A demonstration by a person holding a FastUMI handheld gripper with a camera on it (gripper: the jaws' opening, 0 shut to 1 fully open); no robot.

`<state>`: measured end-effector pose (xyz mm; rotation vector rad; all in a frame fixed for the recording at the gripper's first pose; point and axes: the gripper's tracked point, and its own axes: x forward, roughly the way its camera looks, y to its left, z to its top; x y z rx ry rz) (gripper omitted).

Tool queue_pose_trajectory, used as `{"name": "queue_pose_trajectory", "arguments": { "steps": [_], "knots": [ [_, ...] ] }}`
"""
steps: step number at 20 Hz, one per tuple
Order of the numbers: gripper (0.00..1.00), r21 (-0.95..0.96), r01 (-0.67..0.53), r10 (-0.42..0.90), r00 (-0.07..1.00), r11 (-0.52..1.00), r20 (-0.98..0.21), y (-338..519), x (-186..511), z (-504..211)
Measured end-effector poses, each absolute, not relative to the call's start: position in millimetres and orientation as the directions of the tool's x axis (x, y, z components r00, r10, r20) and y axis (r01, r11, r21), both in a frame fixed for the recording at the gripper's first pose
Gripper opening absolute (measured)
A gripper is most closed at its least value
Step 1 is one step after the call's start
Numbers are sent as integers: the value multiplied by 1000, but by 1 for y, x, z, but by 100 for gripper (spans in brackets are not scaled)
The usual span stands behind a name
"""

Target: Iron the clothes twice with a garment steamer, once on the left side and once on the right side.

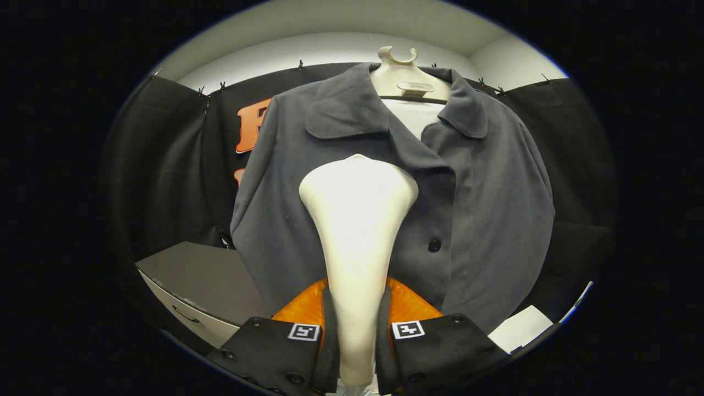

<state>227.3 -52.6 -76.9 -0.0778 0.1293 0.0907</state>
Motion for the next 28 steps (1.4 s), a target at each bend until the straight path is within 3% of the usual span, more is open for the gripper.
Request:
{"name": "queue_pose_trajectory", "arguments": {
  "steps": [28],
  "knots": [
    [34,-45,-91,58,874,995,-482,-110,162,-372]
  ]
}}
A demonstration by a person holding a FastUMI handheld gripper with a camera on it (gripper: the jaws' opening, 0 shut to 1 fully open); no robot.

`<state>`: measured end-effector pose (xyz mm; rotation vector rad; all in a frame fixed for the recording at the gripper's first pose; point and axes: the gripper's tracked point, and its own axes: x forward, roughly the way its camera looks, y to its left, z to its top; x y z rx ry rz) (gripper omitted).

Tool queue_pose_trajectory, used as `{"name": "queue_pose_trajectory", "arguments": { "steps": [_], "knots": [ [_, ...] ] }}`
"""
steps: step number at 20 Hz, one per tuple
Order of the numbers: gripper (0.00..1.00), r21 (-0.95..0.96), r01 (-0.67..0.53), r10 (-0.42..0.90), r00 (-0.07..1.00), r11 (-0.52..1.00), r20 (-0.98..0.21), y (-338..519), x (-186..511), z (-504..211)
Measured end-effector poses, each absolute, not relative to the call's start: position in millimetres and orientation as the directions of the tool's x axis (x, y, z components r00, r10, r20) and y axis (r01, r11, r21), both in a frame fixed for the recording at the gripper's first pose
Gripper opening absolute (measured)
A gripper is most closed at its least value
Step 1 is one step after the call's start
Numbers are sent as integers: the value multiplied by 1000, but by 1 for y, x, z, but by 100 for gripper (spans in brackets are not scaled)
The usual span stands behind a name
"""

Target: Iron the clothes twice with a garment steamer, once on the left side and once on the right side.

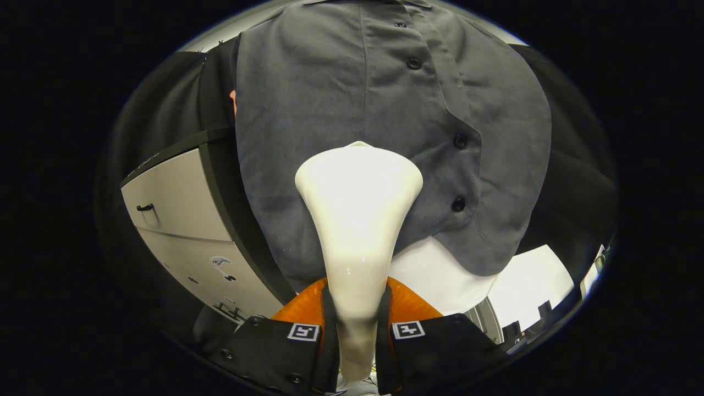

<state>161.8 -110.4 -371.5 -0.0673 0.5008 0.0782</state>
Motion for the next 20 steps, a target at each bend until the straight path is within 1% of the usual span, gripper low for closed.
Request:
{"name": "queue_pose_trajectory", "arguments": {
  "steps": [6,8,10,14,20],
  "knots": [
    [34,-17,-81,58,826,997,-561,-118,141,-418],
    [35,-5,-54,41,811,999,-583,-125,130,-423],
    [34,24,-29,38,811,999,-584,-129,120,-417],
    [34,34,-27,41,823,999,-566,-149,102,-391],
    [34,52,20,9,860,998,-511,-213,96,-319]
  ]
}}
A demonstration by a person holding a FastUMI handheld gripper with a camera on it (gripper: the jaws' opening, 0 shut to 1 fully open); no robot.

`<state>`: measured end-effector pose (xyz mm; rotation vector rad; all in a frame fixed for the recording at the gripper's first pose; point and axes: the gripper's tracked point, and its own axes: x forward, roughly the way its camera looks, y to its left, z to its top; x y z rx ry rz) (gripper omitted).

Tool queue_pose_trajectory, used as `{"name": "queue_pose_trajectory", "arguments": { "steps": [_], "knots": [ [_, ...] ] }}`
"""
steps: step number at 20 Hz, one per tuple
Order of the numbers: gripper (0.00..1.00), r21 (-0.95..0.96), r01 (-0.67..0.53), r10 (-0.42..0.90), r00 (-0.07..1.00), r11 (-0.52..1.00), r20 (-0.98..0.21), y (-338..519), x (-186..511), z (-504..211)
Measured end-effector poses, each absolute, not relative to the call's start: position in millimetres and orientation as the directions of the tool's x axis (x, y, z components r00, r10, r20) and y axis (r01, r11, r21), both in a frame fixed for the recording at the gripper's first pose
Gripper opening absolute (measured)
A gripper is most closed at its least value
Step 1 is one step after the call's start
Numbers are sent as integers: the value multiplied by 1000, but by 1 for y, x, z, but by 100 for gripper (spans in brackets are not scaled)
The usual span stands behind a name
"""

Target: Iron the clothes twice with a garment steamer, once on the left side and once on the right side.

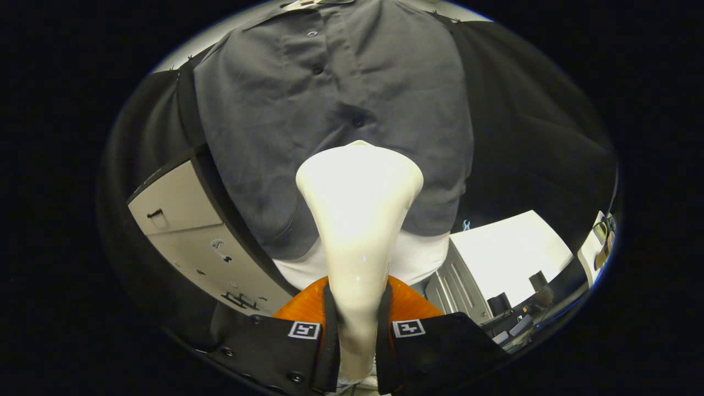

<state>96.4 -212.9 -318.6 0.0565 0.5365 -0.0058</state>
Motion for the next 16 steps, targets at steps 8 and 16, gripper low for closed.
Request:
{"name": "queue_pose_trajectory", "arguments": {
  "steps": [8,16],
  "knots": [
    [34,14,22,-16,941,1000,-339,-277,126,-162],
    [34,-40,-10,3,986,999,-167,-275,177,-28]
  ]
}}
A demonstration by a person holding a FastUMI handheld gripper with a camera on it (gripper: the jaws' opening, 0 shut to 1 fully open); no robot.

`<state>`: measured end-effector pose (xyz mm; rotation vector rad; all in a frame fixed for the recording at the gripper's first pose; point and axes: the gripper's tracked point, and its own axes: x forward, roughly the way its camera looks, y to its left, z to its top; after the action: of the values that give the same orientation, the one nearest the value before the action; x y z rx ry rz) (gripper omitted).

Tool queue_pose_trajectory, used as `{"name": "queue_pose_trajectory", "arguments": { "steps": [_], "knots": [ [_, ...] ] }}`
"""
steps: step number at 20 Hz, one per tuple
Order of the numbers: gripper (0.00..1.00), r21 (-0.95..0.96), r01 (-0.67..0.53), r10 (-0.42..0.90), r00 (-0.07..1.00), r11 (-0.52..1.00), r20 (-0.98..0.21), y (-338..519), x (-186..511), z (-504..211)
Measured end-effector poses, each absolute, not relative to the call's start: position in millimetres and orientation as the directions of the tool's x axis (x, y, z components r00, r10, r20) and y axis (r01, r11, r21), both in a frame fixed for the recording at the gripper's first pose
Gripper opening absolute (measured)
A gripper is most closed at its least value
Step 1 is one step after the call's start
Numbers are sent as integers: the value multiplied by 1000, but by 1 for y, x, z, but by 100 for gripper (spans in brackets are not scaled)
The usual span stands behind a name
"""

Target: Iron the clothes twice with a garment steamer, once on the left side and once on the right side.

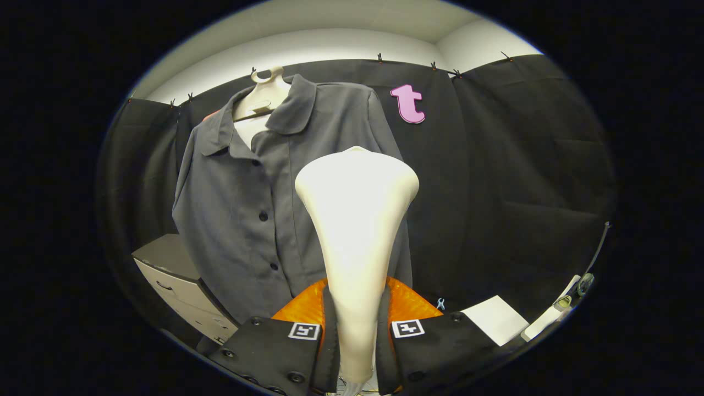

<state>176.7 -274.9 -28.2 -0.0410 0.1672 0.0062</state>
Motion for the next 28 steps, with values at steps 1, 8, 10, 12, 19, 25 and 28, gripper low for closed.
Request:
{"name": "queue_pose_trajectory", "arguments": {
  "steps": [1,8,10,12,19,25,28],
  "knots": [
    [34,-48,-16,8,988,999,-157,-272,181,-17],
    [34,-70,-58,50,993,996,-111,-248,225,25],
    [34,-81,-57,48,993,995,-111,-245,238,24],
    [34,-75,-62,53,992,995,-118,-242,250,20],
    [34,-82,-68,52,982,994,-183,-246,260,-22],
    [34,-76,-67,47,969,995,-244,-257,254,-70],
    [34,-82,-71,46,961,994,-272,-261,250,-92]
  ]
}}
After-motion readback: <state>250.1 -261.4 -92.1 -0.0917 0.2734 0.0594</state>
